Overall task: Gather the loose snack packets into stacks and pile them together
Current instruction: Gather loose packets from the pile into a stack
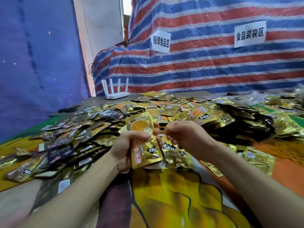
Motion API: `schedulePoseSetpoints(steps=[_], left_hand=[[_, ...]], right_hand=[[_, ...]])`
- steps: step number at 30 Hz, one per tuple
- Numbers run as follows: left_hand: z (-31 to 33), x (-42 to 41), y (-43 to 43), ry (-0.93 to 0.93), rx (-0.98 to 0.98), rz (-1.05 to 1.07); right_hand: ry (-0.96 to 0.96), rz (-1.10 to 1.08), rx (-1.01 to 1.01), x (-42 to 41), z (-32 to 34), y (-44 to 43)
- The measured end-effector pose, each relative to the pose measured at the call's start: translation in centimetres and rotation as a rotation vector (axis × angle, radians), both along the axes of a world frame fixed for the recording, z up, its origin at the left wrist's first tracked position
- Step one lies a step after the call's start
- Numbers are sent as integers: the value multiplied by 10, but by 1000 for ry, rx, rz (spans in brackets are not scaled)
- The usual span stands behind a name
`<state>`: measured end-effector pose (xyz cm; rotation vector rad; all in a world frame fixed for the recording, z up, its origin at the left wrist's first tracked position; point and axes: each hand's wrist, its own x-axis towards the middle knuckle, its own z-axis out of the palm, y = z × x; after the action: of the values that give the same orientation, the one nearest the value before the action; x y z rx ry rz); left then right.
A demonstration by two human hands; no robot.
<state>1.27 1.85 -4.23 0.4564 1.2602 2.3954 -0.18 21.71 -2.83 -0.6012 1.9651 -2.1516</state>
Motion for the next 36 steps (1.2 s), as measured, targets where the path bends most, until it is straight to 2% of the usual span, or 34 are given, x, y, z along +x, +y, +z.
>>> schedulePoseSetpoints(steps=[2,4,11,14,16,19,21,24,28,31,33,36], left_hand=[[1,1,0,0,67,-34],[2,5,2,-10,47,-69],[4,8,2,-9,75,-110],[1,7,3,8,-15,-135],[-3,4,4,8,-76,-109],[-6,-3,4,-8,-131,-7],[-5,-9,3,-61,-153,131],[-1,-15,-1,-159,-57,409],[3,-20,-5,-171,61,608],[6,-18,1,-180,108,629],[6,-15,6,-181,127,609],[4,-13,14,-141,160,527]], right_hand=[[-114,189,-262,4,4,1],[-124,279,-405,8,6,0],[-98,251,-579,12,10,1],[-84,200,-506,10,7,-3],[-42,116,-383,9,6,-5],[48,5,-227,8,2,-4],[80,-62,-193,11,2,-6],[117,-178,-102,18,1,-10],[150,-184,30,28,-7,-31],[236,-201,117,32,-14,-49],[348,-278,231,31,-16,-54],[457,-376,274,30,-19,-55]])
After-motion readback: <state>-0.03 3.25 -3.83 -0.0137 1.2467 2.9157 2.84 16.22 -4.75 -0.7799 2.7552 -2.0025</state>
